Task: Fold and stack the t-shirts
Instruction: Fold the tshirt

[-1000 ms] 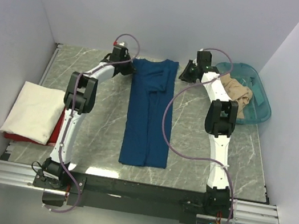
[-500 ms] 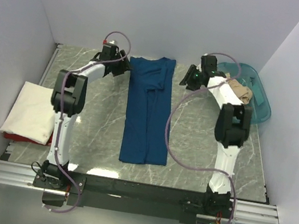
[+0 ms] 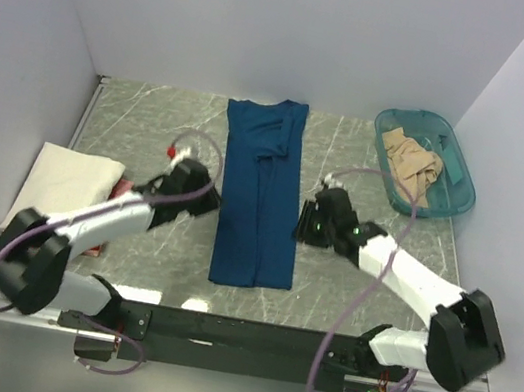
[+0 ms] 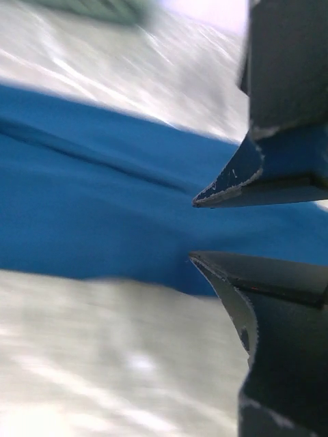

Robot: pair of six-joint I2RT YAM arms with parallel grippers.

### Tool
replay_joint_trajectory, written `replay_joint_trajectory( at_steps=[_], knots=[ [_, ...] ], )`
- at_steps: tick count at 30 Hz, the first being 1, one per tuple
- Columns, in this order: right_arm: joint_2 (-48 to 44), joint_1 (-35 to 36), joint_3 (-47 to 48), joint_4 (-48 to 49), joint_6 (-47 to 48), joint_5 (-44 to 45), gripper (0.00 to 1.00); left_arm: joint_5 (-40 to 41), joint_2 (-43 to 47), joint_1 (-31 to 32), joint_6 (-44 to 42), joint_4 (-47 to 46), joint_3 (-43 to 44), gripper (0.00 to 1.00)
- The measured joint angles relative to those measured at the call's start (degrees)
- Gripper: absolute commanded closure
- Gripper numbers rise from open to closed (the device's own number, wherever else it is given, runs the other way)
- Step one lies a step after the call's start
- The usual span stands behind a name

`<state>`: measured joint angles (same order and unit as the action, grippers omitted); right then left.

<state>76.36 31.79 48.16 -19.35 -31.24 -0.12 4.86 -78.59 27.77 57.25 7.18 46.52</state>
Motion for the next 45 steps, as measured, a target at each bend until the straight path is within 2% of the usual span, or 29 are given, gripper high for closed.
replay_joint_trajectory(
  at_steps=[5,11,25,29,34,36,38,39,40,43,45],
  knots=[
    [-9.35,7.87,-11.15,-0.37,-4.44,4.09,0.55,3.48,12.46,9.88,5.95,5.95,-13.73,0.60],
    [-12.92,15.65,-14.82,0.22,-9.20,7.91,0.55,6.05,22.12,19.21,11.58,8.11,-20.04,0.54],
    [-8.68,21.88,-17.20,2.58,-14.49,10.75,0.56,11.10,12.70,30.21,17.90,8.50,-20.81,0.57],
    [-7.78,22.45,-18.60,3.15,-15.45,11.37,0.57,11.96,10.88,31.78,18.86,8.17,-19.93,0.64],
    [-7.50,22.62,-19.69,3.10,-16.20,12.17,0.58,12.98,9.03,33.42,20.06,8.79,-18.75,0.78],
    [-7.74,22.73,-20.17,3.32,-16.48,12.57,0.61,13.09,8.92,33.75,20.26,9.31,-18.51,0.84],
    [-7.89,22.73,-20.46,3.52,-16.55,12.76,0.68,13.14,8.92,33.97,20.48,9.68,-18.38,0.89],
    [-7.89,22.71,-20.55,3.58,-16.68,12.81,0.73,13.16,8.96,34.05,20.52,9.86,-18.36,0.94],
    [-7.89,22.71,-20.61,3.69,-16.81,12.76,0.83,13.20,8.98,34.12,20.59,9.94,-18.36,0.96],
    [-7.91,22.73,-21.14,4.33,-17.27,12.68,0.95,13.22,9.18,34.32,20.70,10.32,-18.32,0.99],
    [-8.09,22.73,-21.18,4.37,-17.31,12.68,0.97,13.25,9.90,34.38,20.94,10.88,-18.32,0.99]
  ],
)
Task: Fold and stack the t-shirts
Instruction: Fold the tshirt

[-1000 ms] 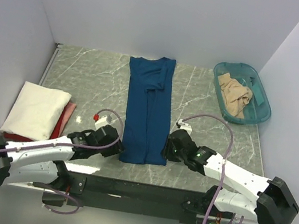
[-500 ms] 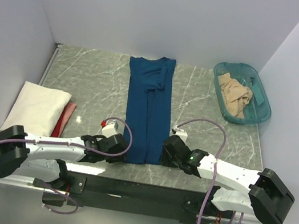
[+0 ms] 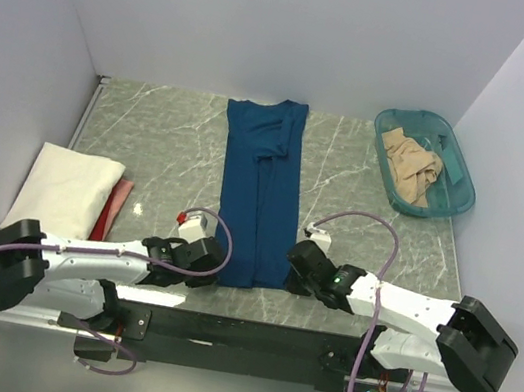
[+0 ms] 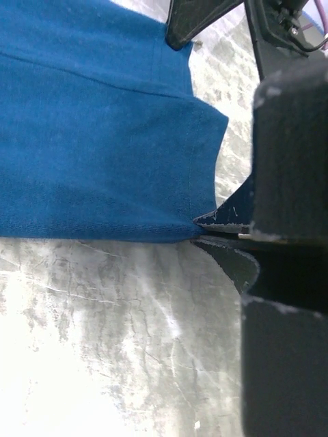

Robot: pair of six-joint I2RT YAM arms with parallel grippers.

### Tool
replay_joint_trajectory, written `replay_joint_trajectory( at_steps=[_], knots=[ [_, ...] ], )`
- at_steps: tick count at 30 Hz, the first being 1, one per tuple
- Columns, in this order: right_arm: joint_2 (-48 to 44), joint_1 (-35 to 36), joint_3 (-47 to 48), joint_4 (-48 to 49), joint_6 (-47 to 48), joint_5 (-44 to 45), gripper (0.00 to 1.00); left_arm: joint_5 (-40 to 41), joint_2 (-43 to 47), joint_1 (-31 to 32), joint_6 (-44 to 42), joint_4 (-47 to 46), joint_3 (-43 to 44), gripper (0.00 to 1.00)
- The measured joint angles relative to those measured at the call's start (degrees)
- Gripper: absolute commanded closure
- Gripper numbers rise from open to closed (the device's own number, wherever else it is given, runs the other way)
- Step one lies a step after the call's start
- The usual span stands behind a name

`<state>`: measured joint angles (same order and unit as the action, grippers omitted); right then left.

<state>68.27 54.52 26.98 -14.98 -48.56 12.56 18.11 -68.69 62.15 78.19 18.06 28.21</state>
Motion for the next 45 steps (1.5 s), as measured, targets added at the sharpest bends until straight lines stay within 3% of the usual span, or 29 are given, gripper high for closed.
replay_joint_trajectory(
  at_steps=[13,34,45],
  knots=[
    [-10.14,0.11,-3.02,-3.19,-1.01,-0.15,1.00,-0.37,9.09,0.59,2.23,2.82,-1.25,0.99],
    [-18.93,3.13,-6.86,-4.46,-5.68,-3.19,1.00,-1.29,11.89,6.03,6.86,4.07,-4.83,0.99],
    [-16.57,8.66,-8.48,-3.89,-9.62,-2.03,1.00,-1.27,10.71,8.50,8.39,4.15,-4.83,0.99]
  ],
)
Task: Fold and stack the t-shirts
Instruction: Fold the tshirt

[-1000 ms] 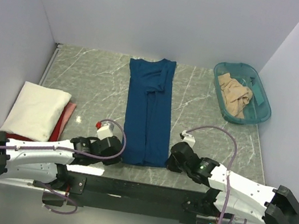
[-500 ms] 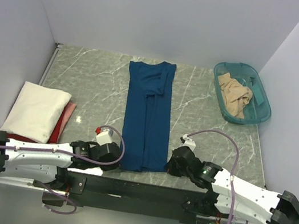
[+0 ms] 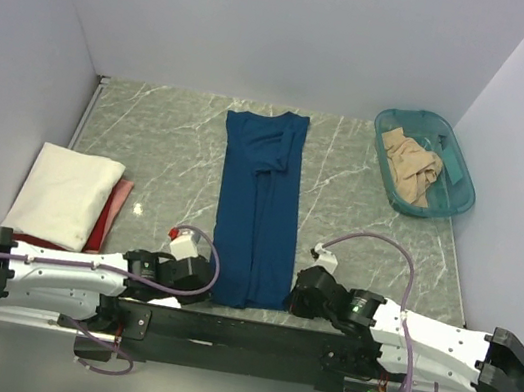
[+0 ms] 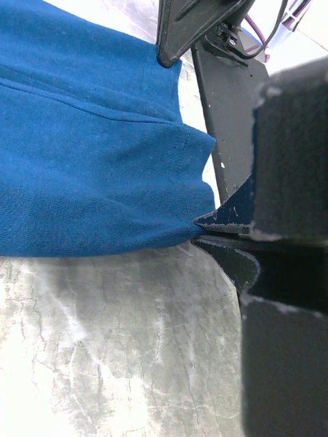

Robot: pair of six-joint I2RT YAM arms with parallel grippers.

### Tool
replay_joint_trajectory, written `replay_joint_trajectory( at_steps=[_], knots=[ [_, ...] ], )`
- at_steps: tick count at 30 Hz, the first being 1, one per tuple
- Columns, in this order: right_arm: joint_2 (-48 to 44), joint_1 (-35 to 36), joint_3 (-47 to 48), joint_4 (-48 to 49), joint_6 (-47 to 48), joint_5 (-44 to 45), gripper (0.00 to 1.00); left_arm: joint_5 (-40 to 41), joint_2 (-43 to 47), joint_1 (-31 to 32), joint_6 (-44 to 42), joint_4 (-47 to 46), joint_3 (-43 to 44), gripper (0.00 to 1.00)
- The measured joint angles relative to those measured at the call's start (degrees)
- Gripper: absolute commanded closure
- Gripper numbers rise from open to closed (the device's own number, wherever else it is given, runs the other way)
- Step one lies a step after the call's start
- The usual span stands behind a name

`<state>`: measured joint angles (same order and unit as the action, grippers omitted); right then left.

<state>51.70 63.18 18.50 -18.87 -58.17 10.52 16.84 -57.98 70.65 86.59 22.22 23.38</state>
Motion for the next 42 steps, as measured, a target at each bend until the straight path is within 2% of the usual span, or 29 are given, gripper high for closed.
replay_joint_trajectory(
  at_steps=[5,10,17,24,28,35,42],
  knots=[
    [0.00,0.35,1.81,-2.38,-0.33,1.60,1.00,1.03,1.07,0.17,0.13,1.36,0.26,0.99],
    [0.28,0.02,8.94,-5.42,1.03,4.28,1.00,2.86,1.88,-1.22,-1.84,4.04,3.96,0.99],
    [7.21,-8.63,20.65,-4.72,7.80,4.50,1.00,2.32,-0.33,-15.67,-12.13,2.95,13.62,0.99],
    [19.98,-19.17,29.99,-2.43,14.80,1.88,1.00,-2.29,-12.87,-29.55,-21.79,-1.20,23.06,0.99],
    [27.91,-23.45,35.98,-0.87,17.57,-0.04,1.00,-4.72,-23.02,-34.53,-25.64,-2.45,30.56,0.99],
    [40.30,-30.75,46.97,0.02,20.76,-3.65,1.00,-7.76,-39.34,-40.06,-30.05,-2.40,45.57,0.99],
    [49.81,-36.04,55.95,-0.17,22.73,-8.70,1.00,-9.92,-48.57,-44.02,-31.89,-0.96,53.57,0.99]
  ],
)
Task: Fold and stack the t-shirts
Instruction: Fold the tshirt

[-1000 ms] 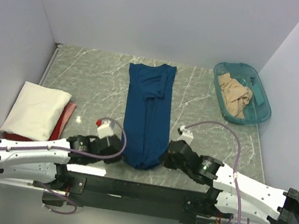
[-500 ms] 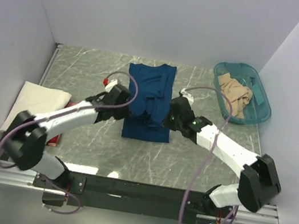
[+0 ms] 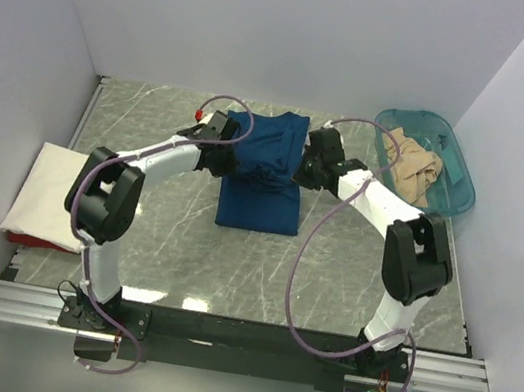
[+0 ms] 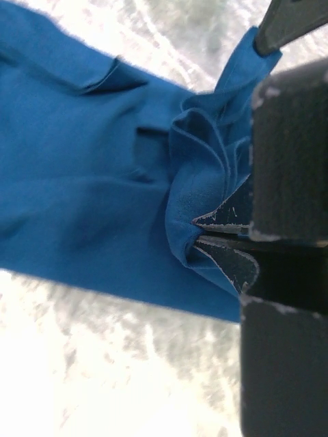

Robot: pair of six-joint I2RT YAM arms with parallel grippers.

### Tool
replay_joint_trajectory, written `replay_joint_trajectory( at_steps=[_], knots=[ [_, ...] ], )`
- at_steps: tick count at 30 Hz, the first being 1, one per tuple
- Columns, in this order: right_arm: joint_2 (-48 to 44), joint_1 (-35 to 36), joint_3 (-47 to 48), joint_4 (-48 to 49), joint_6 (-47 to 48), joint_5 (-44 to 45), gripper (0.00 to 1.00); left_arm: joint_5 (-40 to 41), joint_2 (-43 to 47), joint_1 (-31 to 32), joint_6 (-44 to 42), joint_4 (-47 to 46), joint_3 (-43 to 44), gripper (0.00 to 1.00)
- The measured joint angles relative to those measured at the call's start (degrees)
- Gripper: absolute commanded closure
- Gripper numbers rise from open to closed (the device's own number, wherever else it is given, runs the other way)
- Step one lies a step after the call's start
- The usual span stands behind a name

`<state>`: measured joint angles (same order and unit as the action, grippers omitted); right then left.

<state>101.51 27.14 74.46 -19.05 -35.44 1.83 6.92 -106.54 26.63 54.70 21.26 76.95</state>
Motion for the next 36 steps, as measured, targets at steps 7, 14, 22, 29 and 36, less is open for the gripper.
replay_joint_trajectory(
  at_steps=[7,14,22,29,36],
  knots=[
    [8.48,-3.80,6.60,-0.28,1.46,-5.73,1.00,-1.73,-5.20,-3.19,-1.46,0.87,4.22,0.97],
    [13.22,-6.56,10.69,-2.08,2.27,-8.98,0.63,-6.03,-7.32,-6.19,-4.76,-0.02,5.40,0.52],
    [10.36,-7.48,8.22,-1.62,3.69,-8.17,0.56,-7.21,-1.62,-7.48,-5.51,-2.43,1.84,0.67],
    [2.60,-3.48,0.76,0.72,3.87,-6.47,0.63,-7.19,5.64,-3.23,-3.91,-4.94,-5.25,0.99],
    [4.33,2.05,-0.11,2.34,4.04,-6.08,0.65,-8.20,2.62,1.22,-2.67,-6.51,-7.61,0.99]
  ],
)
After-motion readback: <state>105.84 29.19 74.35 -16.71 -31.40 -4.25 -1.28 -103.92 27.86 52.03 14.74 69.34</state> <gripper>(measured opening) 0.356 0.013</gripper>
